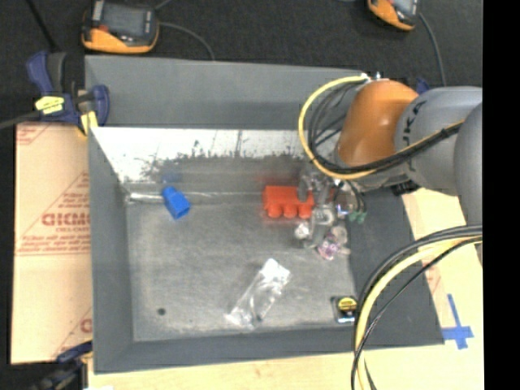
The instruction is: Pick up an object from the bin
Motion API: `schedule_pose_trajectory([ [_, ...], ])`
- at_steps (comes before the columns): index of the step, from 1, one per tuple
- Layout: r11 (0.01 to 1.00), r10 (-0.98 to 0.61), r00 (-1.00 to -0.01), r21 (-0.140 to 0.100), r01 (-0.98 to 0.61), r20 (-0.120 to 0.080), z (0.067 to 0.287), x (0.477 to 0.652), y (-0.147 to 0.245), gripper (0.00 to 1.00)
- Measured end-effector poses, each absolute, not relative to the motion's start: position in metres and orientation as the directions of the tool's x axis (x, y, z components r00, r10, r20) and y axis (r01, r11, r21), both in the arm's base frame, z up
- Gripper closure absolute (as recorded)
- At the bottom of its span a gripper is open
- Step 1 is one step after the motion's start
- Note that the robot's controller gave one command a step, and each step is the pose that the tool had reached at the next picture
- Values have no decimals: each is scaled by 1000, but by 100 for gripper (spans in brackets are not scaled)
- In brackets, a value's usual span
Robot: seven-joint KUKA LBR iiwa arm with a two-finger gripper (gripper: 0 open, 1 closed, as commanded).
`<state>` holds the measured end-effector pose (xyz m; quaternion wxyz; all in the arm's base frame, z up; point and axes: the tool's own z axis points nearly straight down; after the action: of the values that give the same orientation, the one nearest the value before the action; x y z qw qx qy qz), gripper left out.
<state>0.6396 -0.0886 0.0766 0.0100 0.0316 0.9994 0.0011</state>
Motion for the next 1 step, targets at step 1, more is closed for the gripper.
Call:
schedule_pose_trajectory([
  [1, 998, 58, -998, 0, 58, -15, 75, 645, -90, 0],
])
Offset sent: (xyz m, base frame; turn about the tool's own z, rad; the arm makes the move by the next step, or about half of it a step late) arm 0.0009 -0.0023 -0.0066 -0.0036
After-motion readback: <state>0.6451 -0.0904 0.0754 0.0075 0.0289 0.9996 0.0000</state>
